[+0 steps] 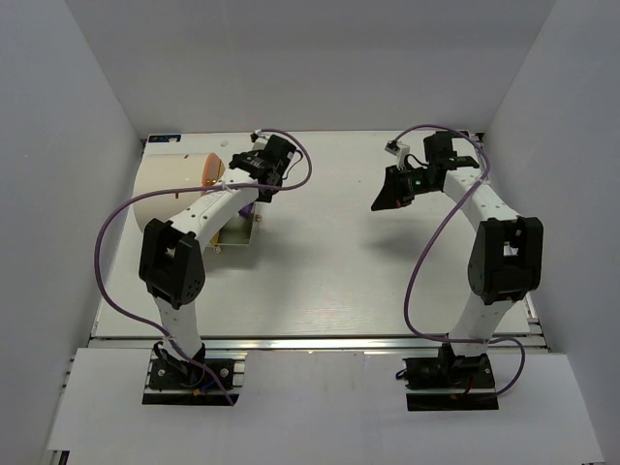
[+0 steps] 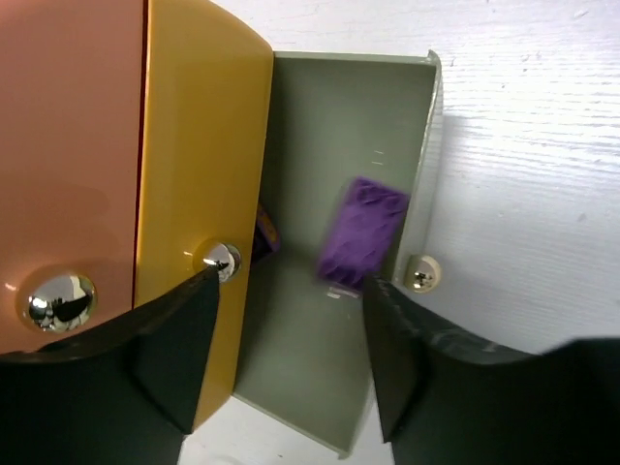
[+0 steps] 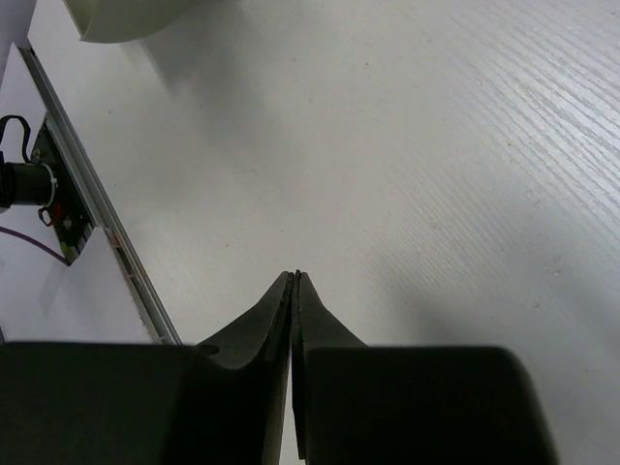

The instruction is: Sort the legos into containers by color

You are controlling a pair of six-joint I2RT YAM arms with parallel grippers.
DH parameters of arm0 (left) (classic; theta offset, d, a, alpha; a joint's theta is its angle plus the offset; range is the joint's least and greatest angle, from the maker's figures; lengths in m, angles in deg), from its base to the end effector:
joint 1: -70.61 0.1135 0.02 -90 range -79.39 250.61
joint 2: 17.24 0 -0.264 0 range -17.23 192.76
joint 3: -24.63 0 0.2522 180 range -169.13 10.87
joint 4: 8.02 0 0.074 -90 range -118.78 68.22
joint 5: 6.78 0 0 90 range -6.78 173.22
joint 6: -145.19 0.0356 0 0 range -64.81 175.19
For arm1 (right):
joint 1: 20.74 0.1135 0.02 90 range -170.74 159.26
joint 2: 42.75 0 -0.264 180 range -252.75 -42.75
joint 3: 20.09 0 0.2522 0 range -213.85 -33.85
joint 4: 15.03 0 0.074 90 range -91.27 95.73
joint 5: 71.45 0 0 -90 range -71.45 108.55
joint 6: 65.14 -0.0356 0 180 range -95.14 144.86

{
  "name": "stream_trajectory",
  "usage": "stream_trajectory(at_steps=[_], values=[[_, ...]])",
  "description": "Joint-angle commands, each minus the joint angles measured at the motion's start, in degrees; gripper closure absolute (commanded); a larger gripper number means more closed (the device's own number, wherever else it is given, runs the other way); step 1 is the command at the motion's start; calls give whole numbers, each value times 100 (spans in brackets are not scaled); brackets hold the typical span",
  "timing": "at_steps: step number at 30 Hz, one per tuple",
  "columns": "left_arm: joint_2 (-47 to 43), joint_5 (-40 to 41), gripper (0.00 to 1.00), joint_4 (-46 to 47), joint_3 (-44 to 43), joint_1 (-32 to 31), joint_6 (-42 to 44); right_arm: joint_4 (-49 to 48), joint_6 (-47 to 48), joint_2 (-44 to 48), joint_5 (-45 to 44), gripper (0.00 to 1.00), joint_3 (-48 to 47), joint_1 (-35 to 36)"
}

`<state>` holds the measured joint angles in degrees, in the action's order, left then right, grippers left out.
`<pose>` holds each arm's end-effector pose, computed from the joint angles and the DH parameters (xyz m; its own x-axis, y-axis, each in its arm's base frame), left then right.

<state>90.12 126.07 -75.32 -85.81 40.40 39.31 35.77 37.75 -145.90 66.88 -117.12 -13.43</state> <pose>0.3528 -0.1774 0.2889 -0.7795 0.2217 -0.5859 -0.1040 0.8765 0.4700 0.3776 0.0753 0.2619 -0.7011 -0.2395 -0.6717 -0.6621 0.5685 0.4884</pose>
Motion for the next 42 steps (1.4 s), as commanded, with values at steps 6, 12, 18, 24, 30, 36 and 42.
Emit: stream_trajectory(at_steps=[6,12,18,24,30,36,42], values=[[-47,-74,38,-147,-359,95,-29,172,320,-249,35,91,-541,402],[-697,-1189,100,98,-1299,147,94,-30,452,-853,19,100,-1103,1086],[-1058,-1630,100,-367,-2108,946,-82,-846,-671,-1873,-843,100,-2316,1949],[-1427,-1947,99,-385,-1590,2185,-476,-2094,-2368,-2673,-1677,100,-3064,2441],[-1594,-1895,61,-543,-1555,3091,-915,-3149,-3089,-3210,-2265,100,-3203,2775],[-1901,-1605,27,-526,-985,3715,-1303,-3517,-3599,-3817,-2259,100,-3837,2960],[-2060,-1569,15,-430,-615,4347,-1576,-3932,-3925,-3958,-2109,100,-3855,3127]])
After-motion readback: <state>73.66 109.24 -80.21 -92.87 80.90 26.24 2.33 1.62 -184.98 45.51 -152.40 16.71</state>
